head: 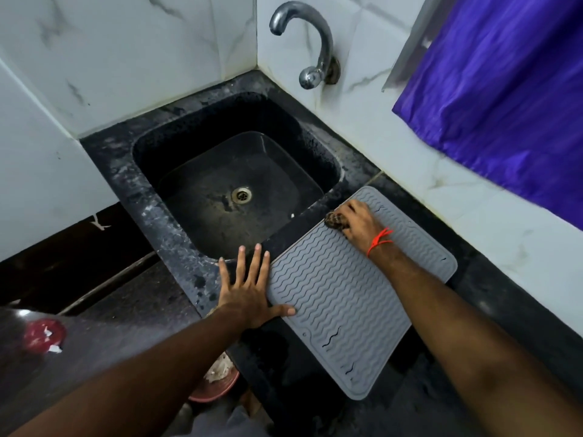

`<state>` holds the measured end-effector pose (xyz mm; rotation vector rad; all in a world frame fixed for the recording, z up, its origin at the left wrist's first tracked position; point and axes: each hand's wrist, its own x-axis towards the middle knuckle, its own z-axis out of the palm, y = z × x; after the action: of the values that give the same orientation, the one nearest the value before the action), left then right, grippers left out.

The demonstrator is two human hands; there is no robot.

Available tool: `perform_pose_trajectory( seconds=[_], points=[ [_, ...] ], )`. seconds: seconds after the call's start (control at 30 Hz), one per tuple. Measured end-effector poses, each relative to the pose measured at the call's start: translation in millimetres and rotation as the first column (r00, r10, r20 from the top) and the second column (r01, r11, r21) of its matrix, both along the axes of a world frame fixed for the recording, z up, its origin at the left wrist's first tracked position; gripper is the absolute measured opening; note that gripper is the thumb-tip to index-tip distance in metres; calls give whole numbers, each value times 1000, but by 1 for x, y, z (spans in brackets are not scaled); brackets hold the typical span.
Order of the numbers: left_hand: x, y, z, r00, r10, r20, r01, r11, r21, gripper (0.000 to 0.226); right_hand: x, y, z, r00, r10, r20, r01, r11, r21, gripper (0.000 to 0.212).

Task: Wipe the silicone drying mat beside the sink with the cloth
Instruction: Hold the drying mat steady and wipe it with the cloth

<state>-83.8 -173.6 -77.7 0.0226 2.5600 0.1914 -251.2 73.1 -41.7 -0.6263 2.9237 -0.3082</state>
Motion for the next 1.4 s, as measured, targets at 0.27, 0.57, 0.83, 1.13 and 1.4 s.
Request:
perform_pose_trajectory(
  seconds=[0.27, 0.57, 0.83, 1.13, 1.4],
  points=[
    [-1, 1, -4, 1000, -7, 0, 7, 1000, -23, 138, -72, 64, 8, 880, -474, -10, 474, 880, -22, 36],
    [-3, 1, -2, 999, -28, -23, 27, 999, -24, 137, -56, 41, -2, 951, -309, -18, 309, 951, -3, 51],
    [-2, 3, 3, 1000, -22, -6, 22, 1000, 11, 140, 27, -16, -8, 987, -153, 42, 156, 984, -88, 43],
    [2, -5, 8, 995, -89, -33, 86, 993, -85, 135, 168, -102, -11, 988, 143, 63, -129, 972, -195, 50],
    [2, -2, 11, 1000, -29, 0, 29, 1000, 4, 154, 122, -60, -11, 970, 244, -22, -245, 967, -76, 56]
  ],
)
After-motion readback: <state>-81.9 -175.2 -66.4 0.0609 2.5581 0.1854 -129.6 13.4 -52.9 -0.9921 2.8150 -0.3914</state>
